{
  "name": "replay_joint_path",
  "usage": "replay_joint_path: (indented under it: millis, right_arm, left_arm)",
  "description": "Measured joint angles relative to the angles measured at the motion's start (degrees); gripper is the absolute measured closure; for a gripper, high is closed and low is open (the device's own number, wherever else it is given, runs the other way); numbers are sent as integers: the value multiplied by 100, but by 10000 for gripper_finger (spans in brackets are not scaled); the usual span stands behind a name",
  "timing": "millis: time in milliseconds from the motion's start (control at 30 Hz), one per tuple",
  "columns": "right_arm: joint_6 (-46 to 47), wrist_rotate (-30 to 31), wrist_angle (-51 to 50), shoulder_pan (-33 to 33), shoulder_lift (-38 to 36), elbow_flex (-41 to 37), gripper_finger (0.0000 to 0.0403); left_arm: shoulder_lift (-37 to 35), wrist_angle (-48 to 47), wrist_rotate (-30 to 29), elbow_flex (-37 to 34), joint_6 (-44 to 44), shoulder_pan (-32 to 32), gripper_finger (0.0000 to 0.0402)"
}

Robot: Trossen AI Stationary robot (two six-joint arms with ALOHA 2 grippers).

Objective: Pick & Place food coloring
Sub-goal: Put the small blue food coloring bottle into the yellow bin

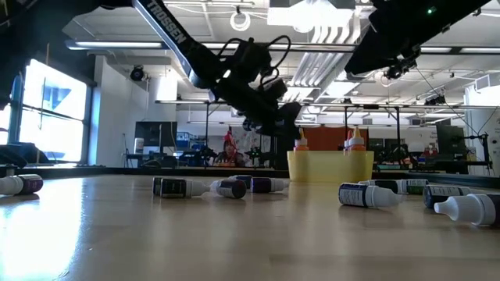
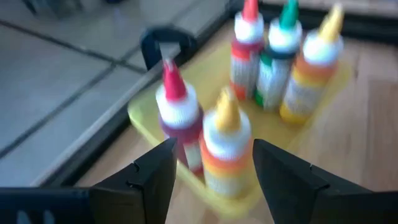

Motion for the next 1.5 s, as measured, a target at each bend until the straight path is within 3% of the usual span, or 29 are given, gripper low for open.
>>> replay_joint_path:
  millis: [233, 333, 667, 933, 1067, 1300, 1500]
  right_arm:
    - [-147, -48, 87, 2, -44, -2, 218]
    - [-154, -141, 92, 2, -48, 0, 218]
    - [-154, -200, 310, 2, -48, 0, 218]
    - [-154, -235, 342, 2, -51, 0, 218]
    - [-156, -235, 342, 2, -51, 0, 218]
    - [-154, -318, 347, 2, -51, 0, 218]
    - [-154, -487, 353, 2, -51, 0, 218]
  left_arm:
    - [115, 516, 18, 7, 275, 26, 195]
    - [113, 516, 264, 11, 478, 24, 195]
    - [111, 544, 224, 11, 587, 103, 198]
    - [107, 608, 714, 11, 597, 135, 266]
    - [107, 608, 704, 11, 597, 138, 286]
    - [105, 531, 239, 11, 621, 138, 288]
    - [83, 484, 207, 11, 931, 125, 288]
